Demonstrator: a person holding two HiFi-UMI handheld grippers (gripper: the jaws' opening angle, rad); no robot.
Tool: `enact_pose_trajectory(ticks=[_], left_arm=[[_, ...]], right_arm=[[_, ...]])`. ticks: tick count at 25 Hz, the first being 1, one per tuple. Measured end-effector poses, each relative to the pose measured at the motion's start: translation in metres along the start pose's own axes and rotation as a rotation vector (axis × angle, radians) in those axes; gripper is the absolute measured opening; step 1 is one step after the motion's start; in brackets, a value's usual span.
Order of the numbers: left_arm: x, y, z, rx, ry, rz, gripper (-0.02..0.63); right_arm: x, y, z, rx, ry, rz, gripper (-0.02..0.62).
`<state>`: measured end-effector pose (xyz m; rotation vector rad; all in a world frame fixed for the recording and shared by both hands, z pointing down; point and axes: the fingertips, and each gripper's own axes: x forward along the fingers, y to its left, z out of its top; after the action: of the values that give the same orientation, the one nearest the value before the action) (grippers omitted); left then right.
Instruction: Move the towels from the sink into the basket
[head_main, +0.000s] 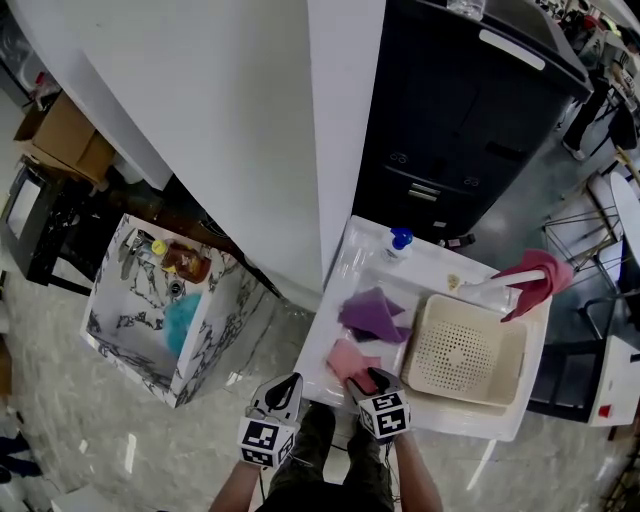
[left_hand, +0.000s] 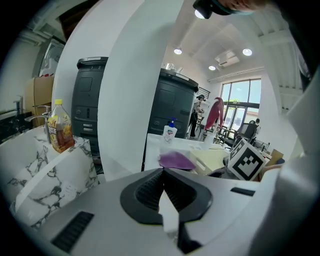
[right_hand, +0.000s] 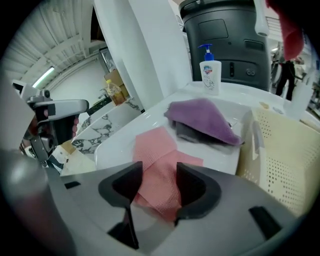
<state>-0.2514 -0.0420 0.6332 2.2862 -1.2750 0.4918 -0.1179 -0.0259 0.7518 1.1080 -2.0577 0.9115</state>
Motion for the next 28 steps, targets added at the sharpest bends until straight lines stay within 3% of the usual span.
enact_pose_trajectory(ticks=[9,16,28], left_arm=[[-0.001,0.001,0.0,0.0,0.002,-0.002,0.003],[-0.003,0.001,0.009,0.015,-0.017,-0.009,0.003],[0.002,-0.017,0.052,0.082,-0.075,-0.072,0.003]], right_arm=[[0.0,-0.007,-0.003,-0.062,0.032,-0.059,0.054],[-0.009,-0.007,0.005,-0.061,-0.01,-0.065,0.041],[-0.078,-0.024,0.076,0.006,-0.238,-0.15,0.038]])
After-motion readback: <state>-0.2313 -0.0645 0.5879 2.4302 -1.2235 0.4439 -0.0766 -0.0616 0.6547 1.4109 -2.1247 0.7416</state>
